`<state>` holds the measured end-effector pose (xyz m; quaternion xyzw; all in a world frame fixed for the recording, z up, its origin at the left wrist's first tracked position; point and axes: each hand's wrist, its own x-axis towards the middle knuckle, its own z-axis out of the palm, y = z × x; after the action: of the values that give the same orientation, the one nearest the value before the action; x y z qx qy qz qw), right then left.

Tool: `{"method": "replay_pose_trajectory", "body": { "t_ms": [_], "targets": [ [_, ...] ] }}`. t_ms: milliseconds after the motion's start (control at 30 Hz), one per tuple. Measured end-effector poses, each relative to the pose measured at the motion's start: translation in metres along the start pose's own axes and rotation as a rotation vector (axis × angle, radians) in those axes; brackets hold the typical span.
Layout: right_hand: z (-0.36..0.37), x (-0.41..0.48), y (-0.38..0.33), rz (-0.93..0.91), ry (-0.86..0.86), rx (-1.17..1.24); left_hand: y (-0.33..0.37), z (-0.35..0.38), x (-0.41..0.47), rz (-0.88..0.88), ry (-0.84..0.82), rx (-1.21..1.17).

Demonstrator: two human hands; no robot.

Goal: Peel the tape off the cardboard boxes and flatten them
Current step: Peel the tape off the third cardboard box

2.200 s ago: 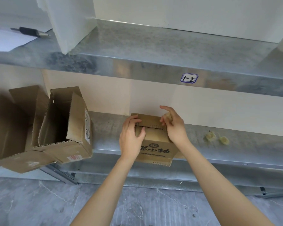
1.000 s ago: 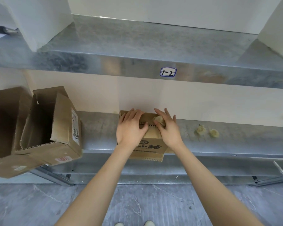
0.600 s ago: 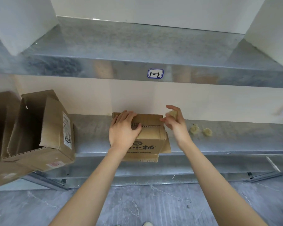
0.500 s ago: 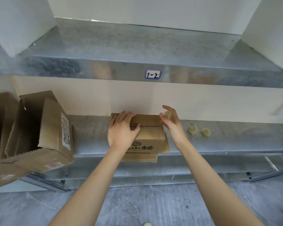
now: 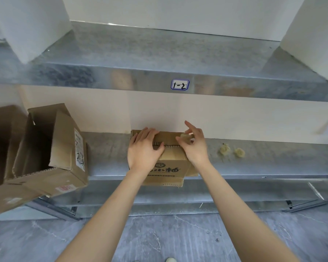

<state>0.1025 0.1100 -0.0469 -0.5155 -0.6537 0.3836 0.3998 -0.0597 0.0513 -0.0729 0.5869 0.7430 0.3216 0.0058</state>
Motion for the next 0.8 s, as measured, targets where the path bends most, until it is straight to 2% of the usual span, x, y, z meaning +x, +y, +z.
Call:
{"method": "replay_pose_trajectory", "body": {
  "t_ms": [133, 200, 267, 400, 500, 800],
  "targets": [
    [0.013, -0.003, 0.002, -0.046, 0.059, -0.223, -0.002, 0.001, 0.0, 0.011, 0.014, 0.01],
    [0.015, -0.004, 0.004, 0.033, 0.061, -0.303, -0.002, 0.001, -0.001, 0.021, 0.027, 0.01],
    [0.014, -0.003, 0.006, 0.127, -0.004, -0.282, -0.001, 0.001, -0.002, 0.032, 0.033, 0.014],
    [0.013, -0.006, 0.014, 0.001, -0.081, -0.323, 0.001, 0.0, -0.001, 0.014, 0.024, 0.013],
    [0.01, -0.014, 0.012, 0.032, -0.068, -0.068, 0.002, -0.001, -0.002, 0.004, 0.02, 0.01],
    [-0.025, -0.027, 0.023, 0.344, 0.029, 0.724, 0.003, 0.0, 0.0, -0.018, 0.011, -0.001]
  ]
}}
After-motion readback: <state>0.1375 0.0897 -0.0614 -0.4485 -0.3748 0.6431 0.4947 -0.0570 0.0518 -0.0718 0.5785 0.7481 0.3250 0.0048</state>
